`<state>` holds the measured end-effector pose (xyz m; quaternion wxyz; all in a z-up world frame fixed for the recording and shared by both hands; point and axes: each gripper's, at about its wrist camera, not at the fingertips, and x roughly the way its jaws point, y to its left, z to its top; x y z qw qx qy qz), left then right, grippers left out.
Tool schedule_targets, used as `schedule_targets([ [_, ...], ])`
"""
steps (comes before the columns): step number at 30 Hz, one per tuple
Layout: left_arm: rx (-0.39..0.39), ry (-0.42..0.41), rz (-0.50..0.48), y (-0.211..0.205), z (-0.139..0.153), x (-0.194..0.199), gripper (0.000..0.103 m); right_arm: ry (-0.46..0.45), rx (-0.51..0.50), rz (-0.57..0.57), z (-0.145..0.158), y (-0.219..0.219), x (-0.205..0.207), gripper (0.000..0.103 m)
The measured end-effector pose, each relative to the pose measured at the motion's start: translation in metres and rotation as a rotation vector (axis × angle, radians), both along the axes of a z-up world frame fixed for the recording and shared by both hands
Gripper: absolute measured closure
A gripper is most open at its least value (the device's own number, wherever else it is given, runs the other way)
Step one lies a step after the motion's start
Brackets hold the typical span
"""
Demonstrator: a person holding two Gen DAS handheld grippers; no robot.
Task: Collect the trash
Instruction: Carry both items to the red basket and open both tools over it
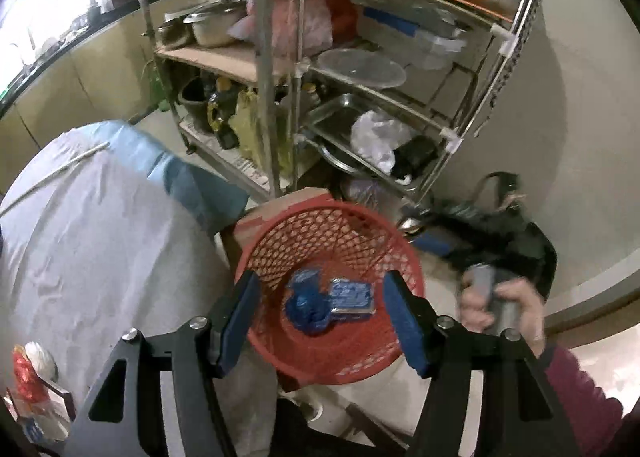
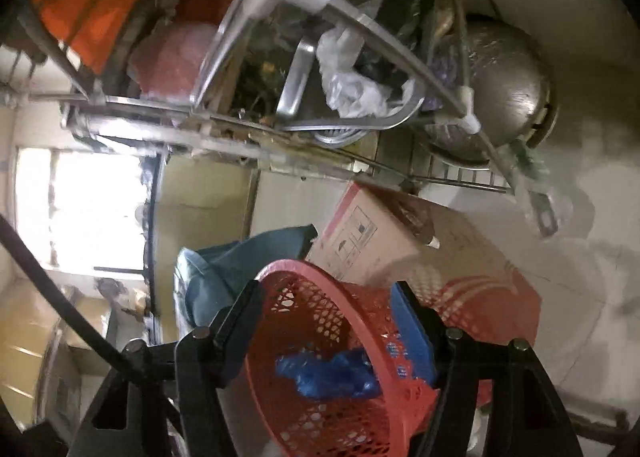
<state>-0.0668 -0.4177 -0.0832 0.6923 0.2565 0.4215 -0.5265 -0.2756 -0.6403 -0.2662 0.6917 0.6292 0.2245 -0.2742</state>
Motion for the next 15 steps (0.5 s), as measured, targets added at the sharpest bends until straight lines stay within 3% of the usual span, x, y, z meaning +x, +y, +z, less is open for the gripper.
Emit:
schedule_targets([
  [6, 0.053, -0.044, -0.06, -0.017, -0.001, -0.023, 0.037, 0.014, 0.01, 0.096, -0.013, 0.016, 0.02, 0.036],
  [8, 0.065, -0.039, -0.058, -0.019, -0.003, -0.024, 0.037, 0.026, 0.0, 0.134, -0.015, 0.022, 0.023, 0.041],
  [15, 0.062, 0.011, -0.029, -0.026, 0.0, -0.02, 0.037, 0.035, 0.025, 0.195, -0.015, 0.049, 0.02, 0.042],
])
